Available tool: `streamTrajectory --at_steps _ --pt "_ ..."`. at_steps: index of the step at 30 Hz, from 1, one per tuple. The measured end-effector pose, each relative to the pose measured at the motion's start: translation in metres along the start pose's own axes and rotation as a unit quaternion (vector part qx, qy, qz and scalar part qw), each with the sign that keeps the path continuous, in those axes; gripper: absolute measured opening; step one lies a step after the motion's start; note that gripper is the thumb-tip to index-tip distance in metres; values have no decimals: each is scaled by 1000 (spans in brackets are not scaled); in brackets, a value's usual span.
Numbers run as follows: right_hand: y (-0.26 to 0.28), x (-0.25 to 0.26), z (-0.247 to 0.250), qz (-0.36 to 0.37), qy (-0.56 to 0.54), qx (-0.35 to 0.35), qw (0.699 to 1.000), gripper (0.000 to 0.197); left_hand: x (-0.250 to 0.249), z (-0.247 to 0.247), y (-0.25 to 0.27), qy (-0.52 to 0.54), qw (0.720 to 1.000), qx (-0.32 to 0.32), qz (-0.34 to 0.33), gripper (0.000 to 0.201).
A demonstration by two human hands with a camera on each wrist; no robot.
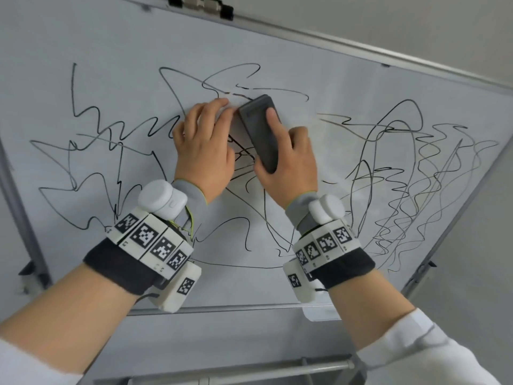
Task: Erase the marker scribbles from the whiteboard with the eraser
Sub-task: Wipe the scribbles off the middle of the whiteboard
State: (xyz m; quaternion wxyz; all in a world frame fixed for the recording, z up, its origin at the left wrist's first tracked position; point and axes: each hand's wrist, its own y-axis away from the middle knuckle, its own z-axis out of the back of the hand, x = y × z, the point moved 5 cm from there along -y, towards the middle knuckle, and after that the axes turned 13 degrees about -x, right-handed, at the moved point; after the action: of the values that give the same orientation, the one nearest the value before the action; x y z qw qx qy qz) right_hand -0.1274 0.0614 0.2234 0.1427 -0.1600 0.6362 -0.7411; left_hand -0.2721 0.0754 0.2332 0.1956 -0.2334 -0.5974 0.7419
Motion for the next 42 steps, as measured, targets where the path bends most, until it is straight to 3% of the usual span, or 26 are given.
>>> streamTrajectory --at_steps 7,14,16,20,23,28,32,37,42 --pt "-32 -14 16 -80 11 -108 991 74 2 1 1 3 1000 -5 -8 52" --pt "-5 3 3 29 19 -9 999 74 4 -1 2 2 1000 -5 -7 40" --pt "-15 -6 11 6 29 -47 998 74 4 -1 2 4 1000 -5 -12 38" --pt "-35 -31 26 -107 29 -131 985 75 6 -3 2 9 1000 -6 -13 38" --pt "-28 -26 20 -107 20 -118 987 75 6 -4 2 9 1000 -8 -16 37" --pt "-18 -17 15 -32 34 -63 997 74 6 -5 0 12 1000 -13 -12 36" --pt "-36 -27 25 -95 16 -109 989 75 3 -6 0 16 1000 -20 -16 34" --pt "-11 0 3 40 27 -20 999 72 1 -5 -1 15 999 -27 -7 30" --pt "6 1 2 83 45 26 995 67 2 -4 -2 18 999 -25 -6 32"
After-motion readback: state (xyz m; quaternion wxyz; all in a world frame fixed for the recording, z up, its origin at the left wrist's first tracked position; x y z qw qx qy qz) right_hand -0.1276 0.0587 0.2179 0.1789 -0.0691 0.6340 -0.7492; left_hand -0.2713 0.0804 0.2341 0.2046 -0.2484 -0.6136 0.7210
